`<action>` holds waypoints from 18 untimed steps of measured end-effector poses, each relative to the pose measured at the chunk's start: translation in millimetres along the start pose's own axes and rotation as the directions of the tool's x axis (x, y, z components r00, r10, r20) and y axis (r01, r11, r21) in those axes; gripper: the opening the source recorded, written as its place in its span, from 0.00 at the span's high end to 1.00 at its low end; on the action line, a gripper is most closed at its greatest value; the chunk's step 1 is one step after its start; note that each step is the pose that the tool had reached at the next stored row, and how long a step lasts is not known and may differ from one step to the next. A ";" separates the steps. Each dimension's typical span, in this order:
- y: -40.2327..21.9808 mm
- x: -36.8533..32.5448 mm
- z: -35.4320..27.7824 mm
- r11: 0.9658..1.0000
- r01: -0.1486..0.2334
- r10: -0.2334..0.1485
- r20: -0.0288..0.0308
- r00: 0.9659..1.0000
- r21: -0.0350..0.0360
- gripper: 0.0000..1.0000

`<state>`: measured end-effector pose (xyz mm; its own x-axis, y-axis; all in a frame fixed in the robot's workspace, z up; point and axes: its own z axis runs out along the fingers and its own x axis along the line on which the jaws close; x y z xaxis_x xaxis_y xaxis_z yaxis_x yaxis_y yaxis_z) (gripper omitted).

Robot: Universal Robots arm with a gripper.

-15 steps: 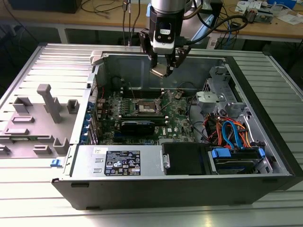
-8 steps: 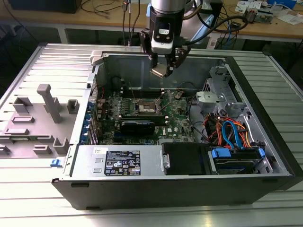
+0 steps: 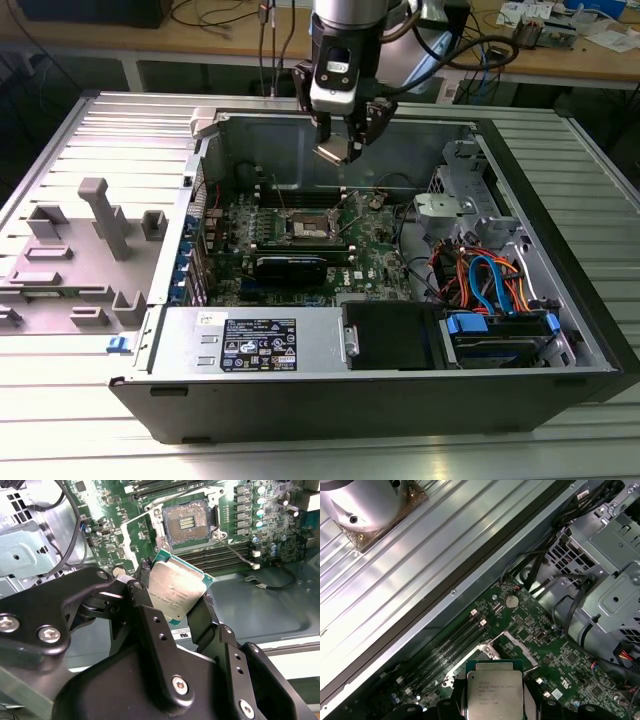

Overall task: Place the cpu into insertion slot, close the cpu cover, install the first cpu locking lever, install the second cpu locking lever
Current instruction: 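Place the cpu into insertion slot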

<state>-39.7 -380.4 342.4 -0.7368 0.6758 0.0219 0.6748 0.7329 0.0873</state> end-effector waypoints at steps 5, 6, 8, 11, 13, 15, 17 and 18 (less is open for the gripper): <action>-1.1 1.2 0.0 1.000 -0.003 0.003 0.000 1.000 0.000 0.46; -1.2 1.2 0.0 1.000 -0.003 0.003 0.000 1.000 0.000 0.46; -1.2 1.2 0.0 1.000 -0.003 0.003 0.000 1.000 0.000 0.46; -1.2 1.2 0.0 1.000 -0.003 0.003 0.000 1.000 0.000 0.46; -1.2 1.3 0.0 1.000 -0.003 0.003 0.000 1.000 0.000 0.46; -1.2 1.2 0.0 1.000 -0.003 0.003 0.000 1.000 0.000 0.46; -1.2 1.3 0.2 1.000 -0.022 0.022 0.002 1.000 0.000 0.46; -1.2 1.3 0.5 0.999 -0.043 0.043 0.004 0.999 -0.001 0.46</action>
<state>-41.5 -380.4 341.8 -0.7073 0.7066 0.0219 0.7054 0.7034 0.0872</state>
